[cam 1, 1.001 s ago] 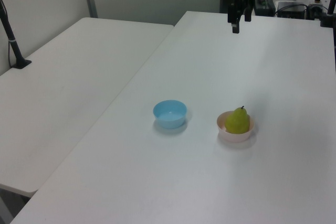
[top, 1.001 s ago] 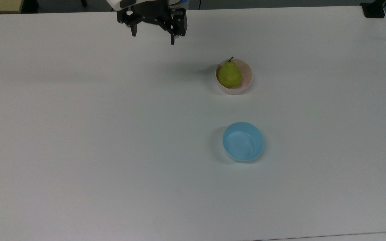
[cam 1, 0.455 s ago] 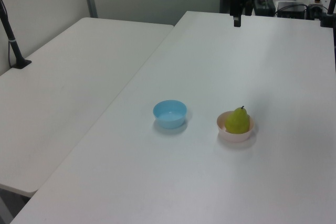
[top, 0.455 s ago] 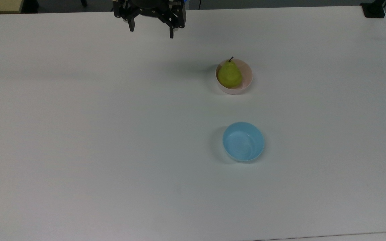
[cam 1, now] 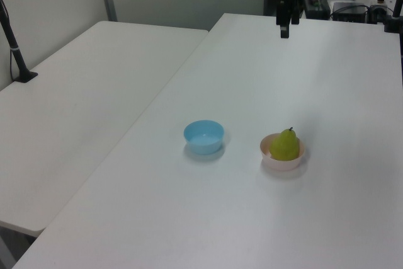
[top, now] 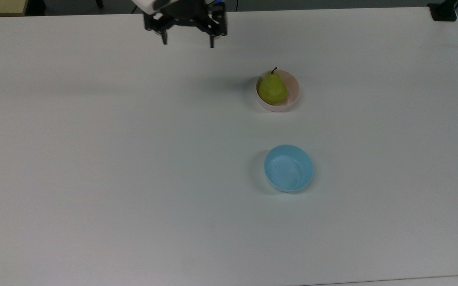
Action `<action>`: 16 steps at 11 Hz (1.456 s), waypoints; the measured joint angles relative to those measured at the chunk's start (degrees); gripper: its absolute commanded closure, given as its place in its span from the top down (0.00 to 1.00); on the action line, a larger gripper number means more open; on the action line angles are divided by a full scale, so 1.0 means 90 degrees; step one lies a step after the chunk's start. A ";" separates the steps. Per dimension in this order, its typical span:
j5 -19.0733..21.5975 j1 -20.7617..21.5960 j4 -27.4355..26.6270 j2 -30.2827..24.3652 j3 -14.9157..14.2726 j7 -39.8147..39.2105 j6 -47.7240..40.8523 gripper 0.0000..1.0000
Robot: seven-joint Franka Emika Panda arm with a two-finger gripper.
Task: Pick up a pear from the bowl
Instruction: 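Move the gripper down over the pink bowl around the green pear, then close the gripper on the green pear inside the pink bowl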
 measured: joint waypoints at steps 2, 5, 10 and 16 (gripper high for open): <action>0.0178 0.0494 -0.0202 0.0087 0.0128 -0.0110 -0.0092 1.00; 0.0353 0.1161 -0.0467 0.0469 0.0168 -0.0108 -0.0093 1.00; 0.0373 0.1784 -0.0625 0.1448 0.0166 0.0124 0.0310 1.00; 0.0127 0.2107 -0.0638 0.2153 0.0160 0.0537 0.0931 0.71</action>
